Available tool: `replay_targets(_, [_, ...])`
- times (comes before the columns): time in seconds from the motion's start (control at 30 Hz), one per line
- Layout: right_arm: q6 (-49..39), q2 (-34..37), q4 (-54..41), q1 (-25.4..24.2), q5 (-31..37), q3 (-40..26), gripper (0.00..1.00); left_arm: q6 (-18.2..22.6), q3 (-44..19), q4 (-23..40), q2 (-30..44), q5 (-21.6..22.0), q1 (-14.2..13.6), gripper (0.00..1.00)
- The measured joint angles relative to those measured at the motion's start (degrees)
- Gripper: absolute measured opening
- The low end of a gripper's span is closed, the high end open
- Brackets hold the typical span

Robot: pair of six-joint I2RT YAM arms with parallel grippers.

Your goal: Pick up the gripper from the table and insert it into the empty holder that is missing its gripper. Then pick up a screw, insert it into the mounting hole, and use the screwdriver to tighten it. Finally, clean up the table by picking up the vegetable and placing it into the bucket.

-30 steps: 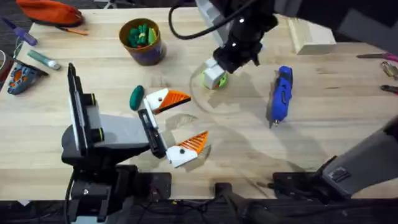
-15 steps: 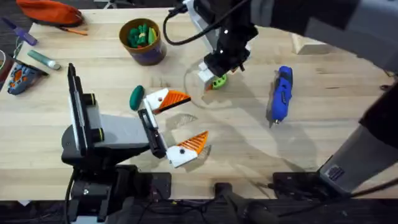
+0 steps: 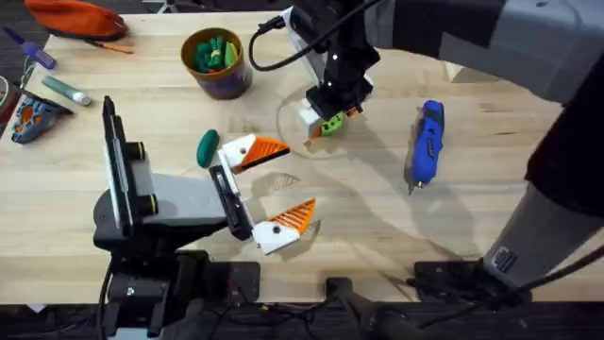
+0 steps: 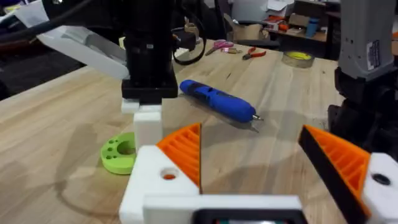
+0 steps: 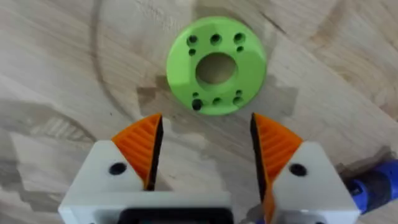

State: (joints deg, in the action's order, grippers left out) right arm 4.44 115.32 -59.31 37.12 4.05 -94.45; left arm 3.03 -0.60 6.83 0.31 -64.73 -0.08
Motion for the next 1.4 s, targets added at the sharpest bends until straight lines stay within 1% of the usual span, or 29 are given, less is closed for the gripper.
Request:
replay_targets(0.27, [0.3, 1.1, 2.2, 0.0, 0.0, 0.0, 0.719, 0.0, 0.0, 0.0, 0.0, 0.0, 0.0, 0.986])
replay_targets(0.4, [0.3, 1.2, 2.1, 0.0, 0.0, 0.0, 0.712, 0.0, 0.0, 0.0, 0.0, 0.0, 0.0, 0.986])
replay_targets(0.5, [0.3, 1.4, 2.1, 0.0, 0.0, 0.0, 0.686, 0.0, 0.0, 0.0, 0.0, 0.0, 0.0, 0.986])
replay_targets(0.63, [0.5, 2.8, 2.1, 0.0, 0.0, 0.0, 0.667, 0.0, 0.0, 0.0, 0.0, 0.0, 0.0, 0.986])
replay_targets(0.8, [0.5, 3.5, 2.3, 0.1, 0.9, -0.1, 0.596, 0.0, 0.0, 0.0, 0.0, 0.0, 0.0, 0.986])
replay_targets(0.97, [0.5, 3.5, 2.4, 0.4, 1.1, -0.1, 0.578, 0.0, 0.0, 0.0, 0.0, 0.0, 0.0, 0.986])
replay_targets(1.4, [0.5, 3.5, 3.2, 1.3, 1.0, -0.2, 0.413, 0.0, 0.0, 0.0, 0.0, 0.0, 0.0, 0.986])
